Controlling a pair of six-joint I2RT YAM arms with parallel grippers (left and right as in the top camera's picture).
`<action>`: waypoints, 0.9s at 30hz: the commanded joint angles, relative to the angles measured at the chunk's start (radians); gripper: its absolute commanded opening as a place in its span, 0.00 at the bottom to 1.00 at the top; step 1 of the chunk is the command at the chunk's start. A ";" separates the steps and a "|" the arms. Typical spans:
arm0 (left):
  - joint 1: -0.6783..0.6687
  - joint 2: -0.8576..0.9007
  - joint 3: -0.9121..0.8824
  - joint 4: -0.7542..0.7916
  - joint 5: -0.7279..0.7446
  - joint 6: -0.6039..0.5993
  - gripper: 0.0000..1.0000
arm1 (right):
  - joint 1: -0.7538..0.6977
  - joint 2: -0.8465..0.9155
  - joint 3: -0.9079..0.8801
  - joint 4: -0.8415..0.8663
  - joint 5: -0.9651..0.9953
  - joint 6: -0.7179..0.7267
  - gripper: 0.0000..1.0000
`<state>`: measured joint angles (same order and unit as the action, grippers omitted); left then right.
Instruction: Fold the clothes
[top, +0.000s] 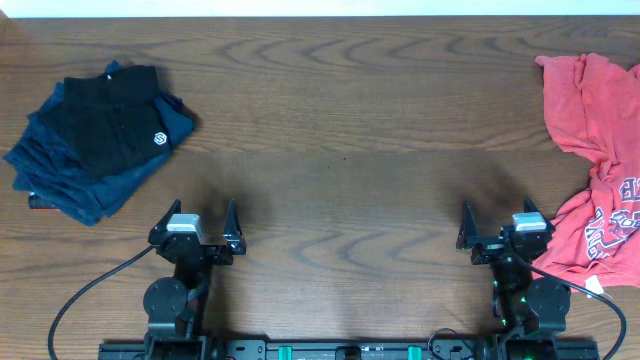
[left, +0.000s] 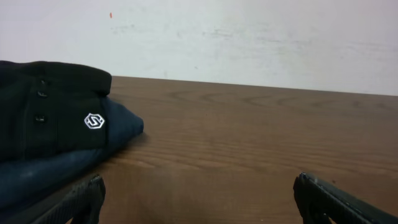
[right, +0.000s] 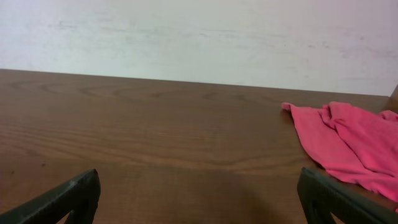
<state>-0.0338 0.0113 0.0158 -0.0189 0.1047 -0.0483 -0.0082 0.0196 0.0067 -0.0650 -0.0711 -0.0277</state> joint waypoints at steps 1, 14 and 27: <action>0.005 0.000 -0.011 -0.040 0.018 0.010 0.98 | -0.006 0.000 -0.001 -0.005 0.003 -0.011 0.99; 0.005 0.000 -0.011 -0.041 0.018 -0.003 0.98 | -0.006 0.000 -0.001 -0.005 -0.001 0.076 0.99; 0.005 0.005 -0.011 -0.040 0.018 -0.040 0.98 | -0.006 0.026 0.000 -0.006 0.009 0.076 0.99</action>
<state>-0.0338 0.0113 0.0158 -0.0189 0.1047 -0.0784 -0.0082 0.0231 0.0067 -0.0650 -0.0708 0.0341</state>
